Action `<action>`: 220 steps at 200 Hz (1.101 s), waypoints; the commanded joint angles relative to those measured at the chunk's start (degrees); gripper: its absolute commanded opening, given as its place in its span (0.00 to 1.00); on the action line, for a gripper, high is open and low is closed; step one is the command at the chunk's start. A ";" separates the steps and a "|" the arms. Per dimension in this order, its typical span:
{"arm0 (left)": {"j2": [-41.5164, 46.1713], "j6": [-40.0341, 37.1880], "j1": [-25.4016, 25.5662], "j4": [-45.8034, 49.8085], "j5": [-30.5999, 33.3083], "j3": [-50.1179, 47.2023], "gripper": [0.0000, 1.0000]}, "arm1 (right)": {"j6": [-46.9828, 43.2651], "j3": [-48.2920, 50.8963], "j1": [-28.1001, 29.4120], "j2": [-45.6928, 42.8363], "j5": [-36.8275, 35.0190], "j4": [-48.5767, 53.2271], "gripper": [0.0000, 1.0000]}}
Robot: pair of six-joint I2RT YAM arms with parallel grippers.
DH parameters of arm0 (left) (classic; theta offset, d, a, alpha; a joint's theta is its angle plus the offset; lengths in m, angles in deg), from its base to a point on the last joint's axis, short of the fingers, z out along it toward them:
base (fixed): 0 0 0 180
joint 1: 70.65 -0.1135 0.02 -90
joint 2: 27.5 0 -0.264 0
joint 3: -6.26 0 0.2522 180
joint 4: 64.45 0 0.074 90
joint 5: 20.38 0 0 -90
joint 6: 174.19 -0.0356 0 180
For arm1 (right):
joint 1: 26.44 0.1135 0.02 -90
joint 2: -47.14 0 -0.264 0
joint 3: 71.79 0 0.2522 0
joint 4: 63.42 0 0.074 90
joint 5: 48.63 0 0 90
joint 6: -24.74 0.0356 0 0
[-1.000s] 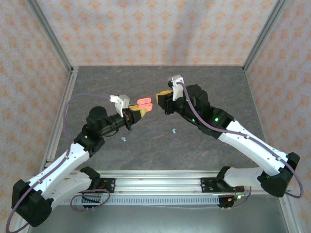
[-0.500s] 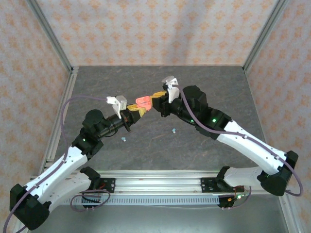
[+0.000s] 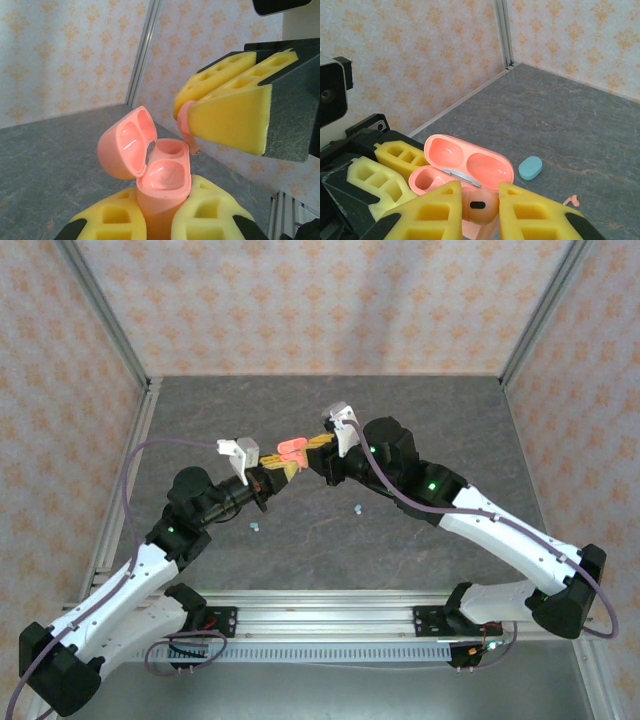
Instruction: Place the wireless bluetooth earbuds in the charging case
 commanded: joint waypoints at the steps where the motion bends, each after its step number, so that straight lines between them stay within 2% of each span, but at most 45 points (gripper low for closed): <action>1: 0.90 -1.31 0.80 -0.67 0.37 0.03 0.00 | -1.04 -2.38 0.26 -0.62 -0.49 -0.56 0.20; 74: -0.10 -1.35 1.38 -0.10 0.45 0.81 0.00 | -2.17 -1.91 0.24 -0.84 -0.79 -4.86 0.22; 122: -0.32 -1.34 1.77 0.13 0.54 0.98 0.00 | -3.04 -3.14 0.26 0.38 -0.33 -4.58 0.22; 220: 0.38 -1.04 1.85 0.51 0.94 1.78 0.00 | -3.58 0.42 0.28 0.30 -0.92 -3.43 0.23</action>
